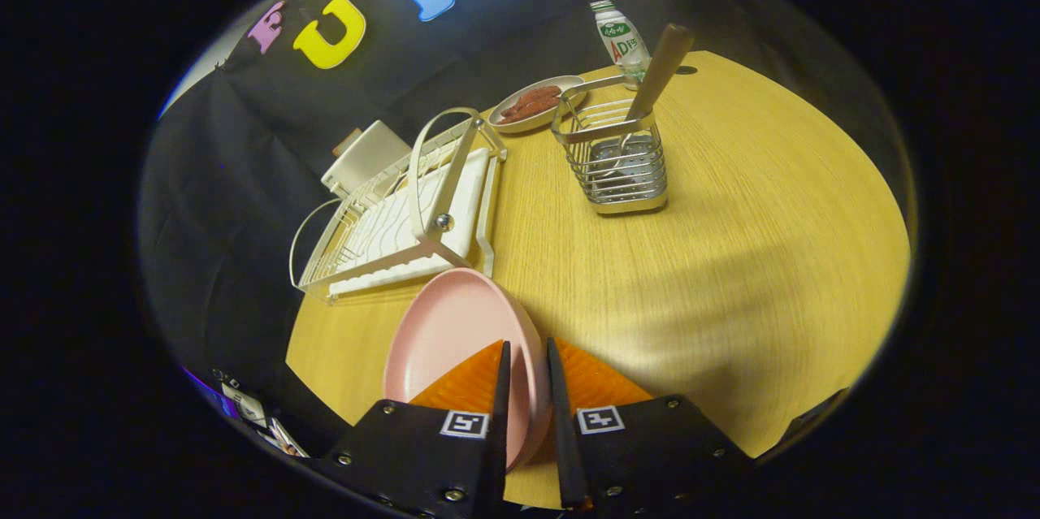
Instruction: Take the plate from the dish rack, then take the spoon from the basket and place it into the plate.
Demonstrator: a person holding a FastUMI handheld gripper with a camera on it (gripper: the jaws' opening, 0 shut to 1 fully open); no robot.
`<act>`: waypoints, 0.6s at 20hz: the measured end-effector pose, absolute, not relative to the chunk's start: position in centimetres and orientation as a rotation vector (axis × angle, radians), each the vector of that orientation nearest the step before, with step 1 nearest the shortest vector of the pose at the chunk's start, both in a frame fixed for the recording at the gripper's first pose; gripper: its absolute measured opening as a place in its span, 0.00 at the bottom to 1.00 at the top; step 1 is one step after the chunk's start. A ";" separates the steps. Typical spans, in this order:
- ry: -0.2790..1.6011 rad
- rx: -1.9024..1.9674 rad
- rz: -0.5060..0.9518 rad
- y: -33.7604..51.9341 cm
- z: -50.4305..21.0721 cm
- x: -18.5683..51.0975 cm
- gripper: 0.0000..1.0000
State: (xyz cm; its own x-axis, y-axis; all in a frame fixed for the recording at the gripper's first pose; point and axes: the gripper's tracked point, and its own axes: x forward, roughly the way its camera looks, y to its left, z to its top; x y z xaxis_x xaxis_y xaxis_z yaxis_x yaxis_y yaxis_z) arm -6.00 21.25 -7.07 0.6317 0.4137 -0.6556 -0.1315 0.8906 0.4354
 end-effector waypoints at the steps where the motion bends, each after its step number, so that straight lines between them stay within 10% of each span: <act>1: 0.821 0.373 0.321 21.0 -6.7 -5.9 0.26; 12: 0.484 0.143 0.262 17.1 1.5 -3.4 0.26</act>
